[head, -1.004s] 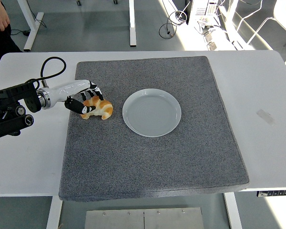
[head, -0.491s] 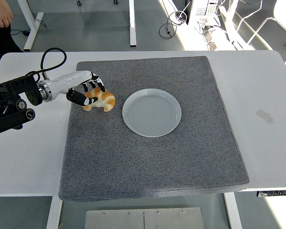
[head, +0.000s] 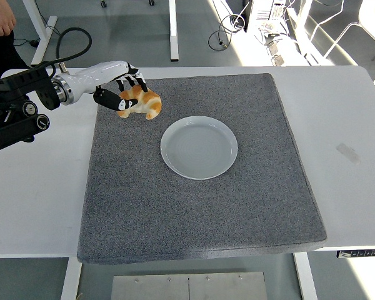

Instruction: Place the bread on the plate

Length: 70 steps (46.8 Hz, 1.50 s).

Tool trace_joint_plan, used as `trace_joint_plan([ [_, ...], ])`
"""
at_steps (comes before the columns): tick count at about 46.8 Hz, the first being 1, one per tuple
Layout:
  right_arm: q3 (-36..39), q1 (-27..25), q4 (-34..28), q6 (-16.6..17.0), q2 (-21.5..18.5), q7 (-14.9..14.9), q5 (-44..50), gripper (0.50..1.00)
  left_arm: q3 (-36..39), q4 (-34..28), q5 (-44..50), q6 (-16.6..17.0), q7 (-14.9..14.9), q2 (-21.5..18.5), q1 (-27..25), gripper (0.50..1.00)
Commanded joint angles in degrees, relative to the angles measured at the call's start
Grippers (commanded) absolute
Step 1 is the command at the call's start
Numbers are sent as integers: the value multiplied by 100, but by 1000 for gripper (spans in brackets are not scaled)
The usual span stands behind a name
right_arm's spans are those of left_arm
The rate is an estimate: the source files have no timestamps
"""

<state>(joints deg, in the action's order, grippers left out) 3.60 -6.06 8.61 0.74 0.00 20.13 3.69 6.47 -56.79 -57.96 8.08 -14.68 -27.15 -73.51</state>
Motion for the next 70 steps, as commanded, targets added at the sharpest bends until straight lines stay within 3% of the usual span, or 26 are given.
trace_joint_plan([
  [1,0,-1,0,5,0,0,0,1000,21,1,-13,0,9,78,-84,500],
  [15,0,-1,0,-4,0,0,0,1000,21,1,-540,27,140,570,-102,500],
  [33,0,-1,0,5,0,0,0,1000,12,36,-567,141,141,1018,39,500],
  [43,0,-1,0,-4,0,0,0,1000,29,379,-567,290,141,1378,214,500],
  [70,0,-1,0,5,0,0,0,1000,47,836,-1050,536,132,1888,680,510],
])
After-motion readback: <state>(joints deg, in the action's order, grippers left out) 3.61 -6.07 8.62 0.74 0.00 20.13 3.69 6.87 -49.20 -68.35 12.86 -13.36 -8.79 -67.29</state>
